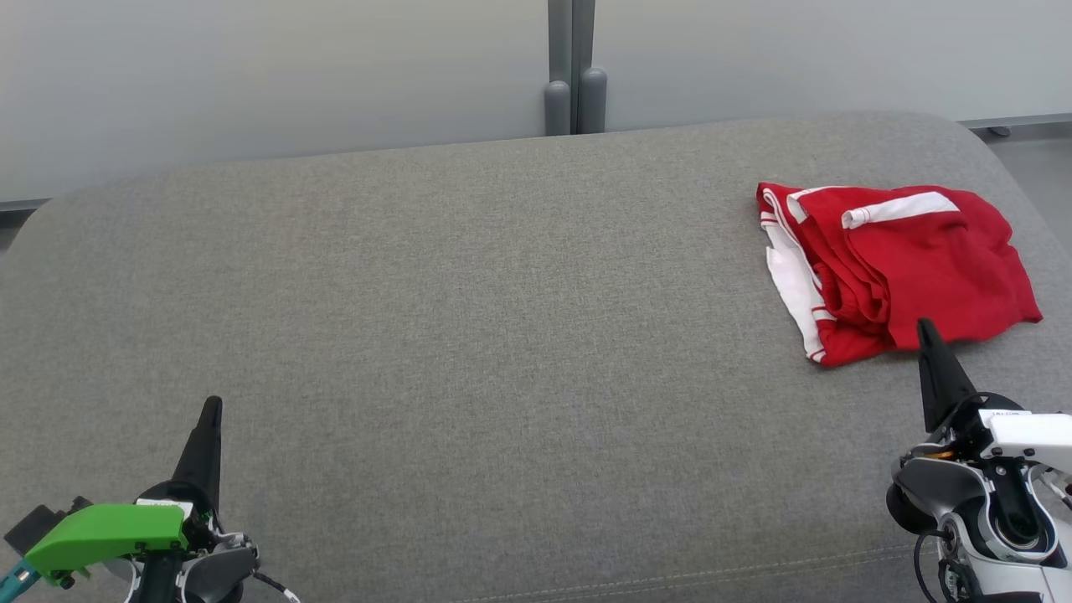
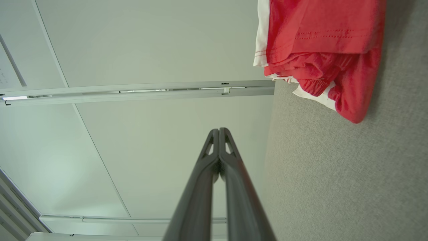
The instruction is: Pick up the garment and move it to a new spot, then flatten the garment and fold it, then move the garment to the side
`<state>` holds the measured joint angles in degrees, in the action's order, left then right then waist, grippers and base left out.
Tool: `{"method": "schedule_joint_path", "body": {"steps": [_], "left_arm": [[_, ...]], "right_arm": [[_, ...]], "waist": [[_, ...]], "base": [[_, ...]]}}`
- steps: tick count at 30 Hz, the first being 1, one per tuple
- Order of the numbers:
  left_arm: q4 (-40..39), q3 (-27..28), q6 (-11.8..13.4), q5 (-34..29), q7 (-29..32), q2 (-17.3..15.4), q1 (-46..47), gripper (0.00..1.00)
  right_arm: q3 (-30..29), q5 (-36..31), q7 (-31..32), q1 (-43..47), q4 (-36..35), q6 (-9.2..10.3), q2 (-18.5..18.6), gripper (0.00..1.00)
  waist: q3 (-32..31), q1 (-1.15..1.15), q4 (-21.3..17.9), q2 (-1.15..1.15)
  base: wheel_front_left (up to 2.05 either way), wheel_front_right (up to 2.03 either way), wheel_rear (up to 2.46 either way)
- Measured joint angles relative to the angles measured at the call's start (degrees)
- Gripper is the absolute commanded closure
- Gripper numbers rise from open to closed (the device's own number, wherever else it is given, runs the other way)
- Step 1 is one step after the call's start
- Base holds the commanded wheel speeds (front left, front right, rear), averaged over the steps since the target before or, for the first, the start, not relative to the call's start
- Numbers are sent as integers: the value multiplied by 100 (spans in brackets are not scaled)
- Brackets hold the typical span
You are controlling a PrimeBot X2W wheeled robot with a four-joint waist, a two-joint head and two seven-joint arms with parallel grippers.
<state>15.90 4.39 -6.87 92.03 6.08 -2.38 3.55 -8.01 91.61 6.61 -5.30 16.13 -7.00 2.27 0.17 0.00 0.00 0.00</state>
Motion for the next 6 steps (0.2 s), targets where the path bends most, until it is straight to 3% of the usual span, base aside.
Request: {"method": "schedule_joint_path", "body": {"steps": [6], "left_arm": [[-1, 0, 0, 0, 0, 0, 0, 100]], "right_arm": [[1, 0, 0, 0, -1, 0, 0, 100]], "waist": [[0, 0, 0, 0]], "base": [[0, 0, 0]]}}
